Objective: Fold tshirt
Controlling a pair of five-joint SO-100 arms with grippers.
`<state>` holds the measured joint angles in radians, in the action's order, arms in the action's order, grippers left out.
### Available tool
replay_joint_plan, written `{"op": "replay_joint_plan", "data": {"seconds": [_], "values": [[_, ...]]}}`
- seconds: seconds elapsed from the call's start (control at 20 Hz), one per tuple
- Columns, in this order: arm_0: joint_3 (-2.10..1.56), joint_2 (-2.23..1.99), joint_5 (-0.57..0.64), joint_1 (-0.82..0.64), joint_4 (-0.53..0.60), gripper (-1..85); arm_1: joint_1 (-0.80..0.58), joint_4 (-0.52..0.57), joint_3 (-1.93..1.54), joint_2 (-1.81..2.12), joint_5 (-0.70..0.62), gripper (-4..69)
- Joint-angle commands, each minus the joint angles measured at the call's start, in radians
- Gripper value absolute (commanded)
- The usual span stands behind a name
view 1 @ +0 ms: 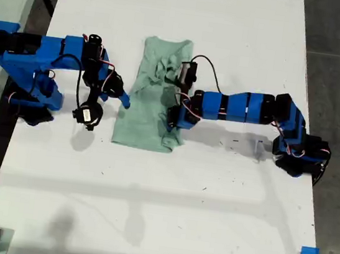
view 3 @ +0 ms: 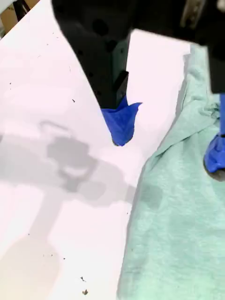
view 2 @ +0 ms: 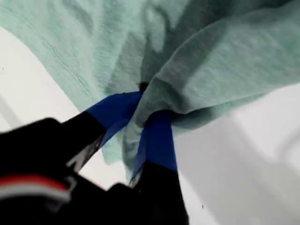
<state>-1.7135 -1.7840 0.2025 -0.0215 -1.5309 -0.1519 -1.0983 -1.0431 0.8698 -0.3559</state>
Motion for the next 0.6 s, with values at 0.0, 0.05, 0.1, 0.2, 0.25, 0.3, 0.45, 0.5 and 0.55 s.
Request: {"op": "replay_joint_plan", "data": {"seconds": [0.0,0.05,0.1,0.2,0.25,0.3,0.45,0.5,0.55], "values": [[0.005,-0.031,-0.011,0.012,0.009,23.5,-0.002,0.015,0.048,-0.051,0.002,-0.1],[0.005,-0.029,-0.011,0.012,0.012,23.5,0.0,0.002,0.052,-0.043,-0.005,3.9],[0.005,-0.028,-0.011,0.012,0.015,23.5,0.0,-0.037,0.078,-0.041,-0.005,13.3],[0.005,-0.026,-0.009,0.012,0.023,23.5,-0.002,-0.132,0.149,-0.043,-0.011,21.8],[0.006,-0.026,-0.009,0.012,0.026,23.5,-0.002,-0.166,0.172,-0.031,-0.015,25.1],[0.006,-0.025,-0.009,0.014,0.028,23.5,0.0,-0.199,0.19,-0.012,-0.017,27.3],[0.006,-0.025,-0.011,0.018,0.029,23.4,0.002,-0.273,0.201,0.101,-0.025,31.1],[0.008,-0.025,-0.011,0.02,0.029,23.4,0.0,-0.296,0.199,0.153,-0.029,31.1],[0.008,-0.025,-0.011,0.02,0.032,23.3,0.0,-0.316,0.199,0.207,-0.037,31.1]]}}
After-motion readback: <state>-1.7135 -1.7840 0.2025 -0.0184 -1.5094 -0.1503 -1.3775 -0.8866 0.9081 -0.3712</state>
